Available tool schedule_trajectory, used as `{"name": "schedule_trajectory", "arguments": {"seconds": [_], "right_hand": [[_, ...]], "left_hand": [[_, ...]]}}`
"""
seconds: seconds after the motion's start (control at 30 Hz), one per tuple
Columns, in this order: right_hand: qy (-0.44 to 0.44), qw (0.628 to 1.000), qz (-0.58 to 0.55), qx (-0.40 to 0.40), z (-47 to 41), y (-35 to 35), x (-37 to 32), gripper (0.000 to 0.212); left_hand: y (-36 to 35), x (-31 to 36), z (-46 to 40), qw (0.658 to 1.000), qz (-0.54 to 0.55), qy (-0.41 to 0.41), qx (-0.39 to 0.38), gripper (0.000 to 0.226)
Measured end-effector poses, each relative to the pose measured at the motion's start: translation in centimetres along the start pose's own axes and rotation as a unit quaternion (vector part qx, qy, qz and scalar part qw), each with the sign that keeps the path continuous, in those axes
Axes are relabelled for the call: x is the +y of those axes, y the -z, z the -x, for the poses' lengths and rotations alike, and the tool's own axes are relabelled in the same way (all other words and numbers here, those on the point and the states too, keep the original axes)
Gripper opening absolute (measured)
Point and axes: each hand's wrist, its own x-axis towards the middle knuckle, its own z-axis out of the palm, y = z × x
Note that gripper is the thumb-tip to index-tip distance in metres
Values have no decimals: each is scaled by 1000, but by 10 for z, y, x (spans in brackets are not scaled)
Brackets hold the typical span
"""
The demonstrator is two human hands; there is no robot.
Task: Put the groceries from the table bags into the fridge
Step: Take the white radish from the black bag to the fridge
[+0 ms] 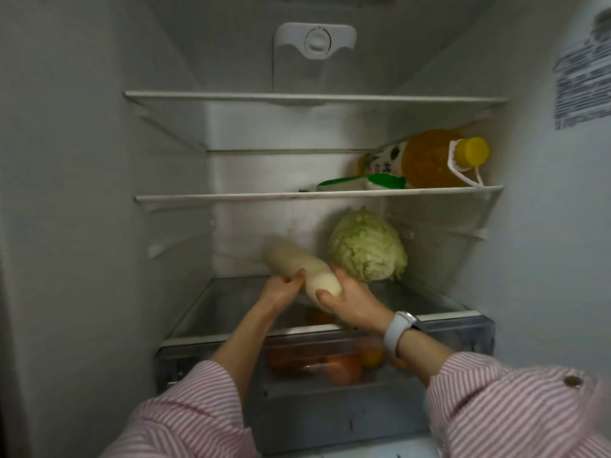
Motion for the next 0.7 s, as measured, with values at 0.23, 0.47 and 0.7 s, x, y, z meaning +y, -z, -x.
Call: {"name": "schedule_trajectory", "arguments": {"seconds": [0.23, 0.47, 0.7], "right_hand": [[6, 998, 40, -43, -14, 3, 11, 61], [7, 996, 89, -26, -7, 9, 12, 65], [43, 995, 69, 61, 52, 37, 18, 48]], "left_hand": [[-2, -8, -8, 998, -29, 12, -48, 59], [5, -37, -33, 988, -153, 3, 5, 96], [5, 4, 62, 946, -249, -158, 136, 48]]}}
